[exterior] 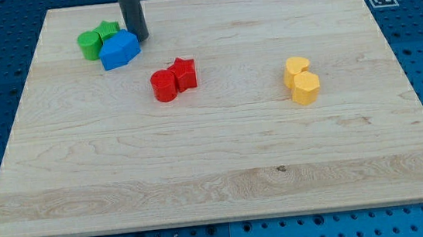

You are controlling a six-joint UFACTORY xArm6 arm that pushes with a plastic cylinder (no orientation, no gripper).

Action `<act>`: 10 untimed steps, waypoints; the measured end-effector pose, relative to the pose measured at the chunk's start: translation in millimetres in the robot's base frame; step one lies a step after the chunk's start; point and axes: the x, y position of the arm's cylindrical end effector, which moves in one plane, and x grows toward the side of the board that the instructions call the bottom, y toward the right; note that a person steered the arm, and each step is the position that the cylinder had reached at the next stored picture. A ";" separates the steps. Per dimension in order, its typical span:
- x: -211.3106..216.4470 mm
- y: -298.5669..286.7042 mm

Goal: Separate the hexagon from the yellow heart

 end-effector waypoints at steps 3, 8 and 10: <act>0.0 5.1; 17.4 113.7; 40.8 157.0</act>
